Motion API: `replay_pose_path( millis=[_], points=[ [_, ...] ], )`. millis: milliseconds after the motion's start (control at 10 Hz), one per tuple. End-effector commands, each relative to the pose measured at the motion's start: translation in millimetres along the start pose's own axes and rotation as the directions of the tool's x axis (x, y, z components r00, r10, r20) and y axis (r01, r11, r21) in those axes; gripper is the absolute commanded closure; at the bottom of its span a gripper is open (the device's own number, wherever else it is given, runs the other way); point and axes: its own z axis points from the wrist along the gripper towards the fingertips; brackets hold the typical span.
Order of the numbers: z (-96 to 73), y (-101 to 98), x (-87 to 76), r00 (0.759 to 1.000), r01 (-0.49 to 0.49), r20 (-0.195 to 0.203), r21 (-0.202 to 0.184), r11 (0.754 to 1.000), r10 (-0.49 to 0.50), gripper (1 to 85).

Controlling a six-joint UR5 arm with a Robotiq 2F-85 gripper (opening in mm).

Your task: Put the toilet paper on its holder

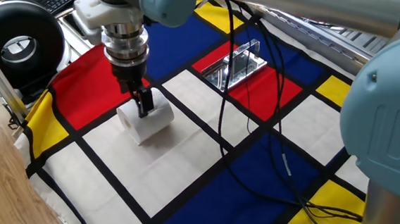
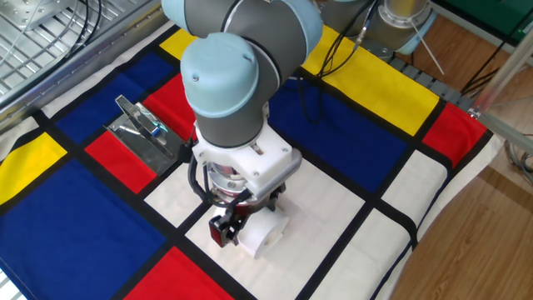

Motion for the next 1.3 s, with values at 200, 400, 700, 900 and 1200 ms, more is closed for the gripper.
replay_pose_path(
  millis=[200,400,700,900,1200],
  points=[
    [-11.6,11.7,-0.8,1.0,-0.026,0.009,-0.022,0.999,0.027,0.7],
    [-18.9,14.5,6.2,1.0,-0.024,-0.002,-0.021,1.0,0.024,0.7],
    [-10.2,5.6,8.7,1.0,0.001,0.004,-0.015,1.0,-0.001,1.3],
    [-7.5,4.2,5.1,1.0,0.004,0.009,-0.011,1.0,-0.004,1.0],
    [-1.6,3.0,9.3,1.0,0.006,0.001,-0.002,1.0,-0.006,0.7]
  ],
)
